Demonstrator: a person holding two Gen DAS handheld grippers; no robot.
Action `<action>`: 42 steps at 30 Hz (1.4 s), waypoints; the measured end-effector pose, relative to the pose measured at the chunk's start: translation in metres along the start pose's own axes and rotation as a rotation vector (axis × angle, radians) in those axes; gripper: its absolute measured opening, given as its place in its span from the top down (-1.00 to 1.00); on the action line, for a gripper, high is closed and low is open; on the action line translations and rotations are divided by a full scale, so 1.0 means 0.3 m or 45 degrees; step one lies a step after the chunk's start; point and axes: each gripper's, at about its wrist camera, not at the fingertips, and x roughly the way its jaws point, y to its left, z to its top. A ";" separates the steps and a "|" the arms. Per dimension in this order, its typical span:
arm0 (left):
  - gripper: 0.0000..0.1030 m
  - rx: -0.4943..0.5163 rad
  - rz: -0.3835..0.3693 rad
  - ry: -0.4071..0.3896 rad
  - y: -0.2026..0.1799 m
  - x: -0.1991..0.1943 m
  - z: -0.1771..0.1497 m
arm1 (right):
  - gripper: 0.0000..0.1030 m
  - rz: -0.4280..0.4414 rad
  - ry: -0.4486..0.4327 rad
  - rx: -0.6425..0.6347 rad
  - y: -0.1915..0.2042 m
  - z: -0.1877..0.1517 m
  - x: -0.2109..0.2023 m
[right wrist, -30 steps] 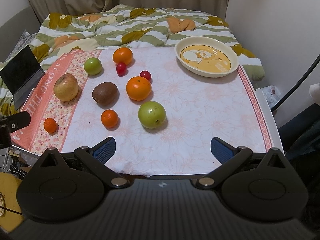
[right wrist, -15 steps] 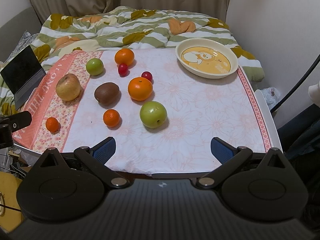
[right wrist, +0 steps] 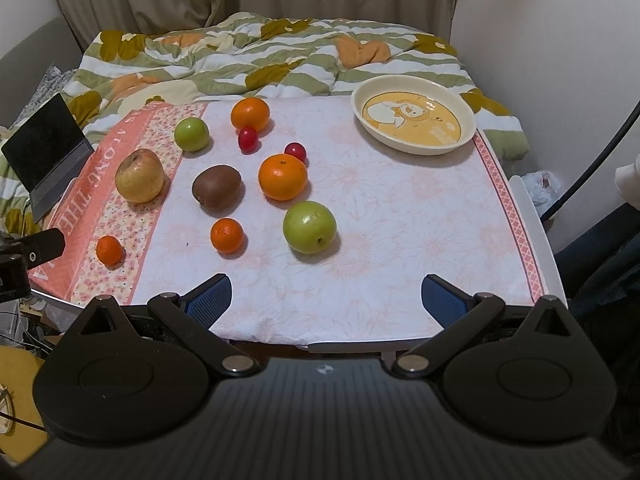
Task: Organize fruits
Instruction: 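Grasp a small tangerine with the left tool while the right tool grasps another tangerine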
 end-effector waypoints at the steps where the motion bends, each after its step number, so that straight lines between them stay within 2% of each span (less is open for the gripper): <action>1: -1.00 0.002 0.001 0.002 0.006 0.005 -0.001 | -1.00 -0.004 0.003 -0.003 0.006 0.003 0.005; 7: -1.00 0.011 0.023 0.015 0.060 0.077 -0.023 | -1.00 -0.001 0.021 -0.010 0.042 0.005 0.069; 13: -1.00 0.026 0.002 0.046 0.108 0.206 -0.069 | -1.00 0.025 0.035 -0.010 0.090 -0.029 0.191; 19: -0.96 0.081 -0.004 0.035 0.121 0.311 -0.113 | -1.00 0.060 0.002 -0.076 0.162 -0.055 0.296; 21: -0.88 0.099 -0.021 0.038 0.124 0.342 -0.127 | -1.00 0.065 -0.005 -0.092 0.186 -0.062 0.328; 23: -0.70 0.119 -0.037 0.056 0.124 0.375 -0.137 | -1.00 0.079 -0.002 -0.094 0.204 -0.065 0.359; 27: -0.53 0.133 -0.055 0.072 0.123 0.430 -0.150 | -1.00 0.099 -0.007 -0.115 0.236 -0.070 0.406; 29: -0.33 0.135 -0.062 0.078 0.122 0.450 -0.154 | -1.00 0.102 -0.005 -0.128 0.253 -0.070 0.426; 33: -0.16 0.140 -0.067 0.088 0.123 0.470 -0.156 | -0.99 0.111 -0.011 -0.143 0.274 -0.064 0.450; 39: 0.18 0.130 -0.101 0.101 0.128 0.496 -0.153 | -0.82 0.111 -0.016 -0.190 0.308 -0.047 0.480; 42: 0.22 0.146 -0.110 0.093 0.123 0.497 -0.153 | -0.71 0.108 -0.015 -0.194 0.315 -0.040 0.495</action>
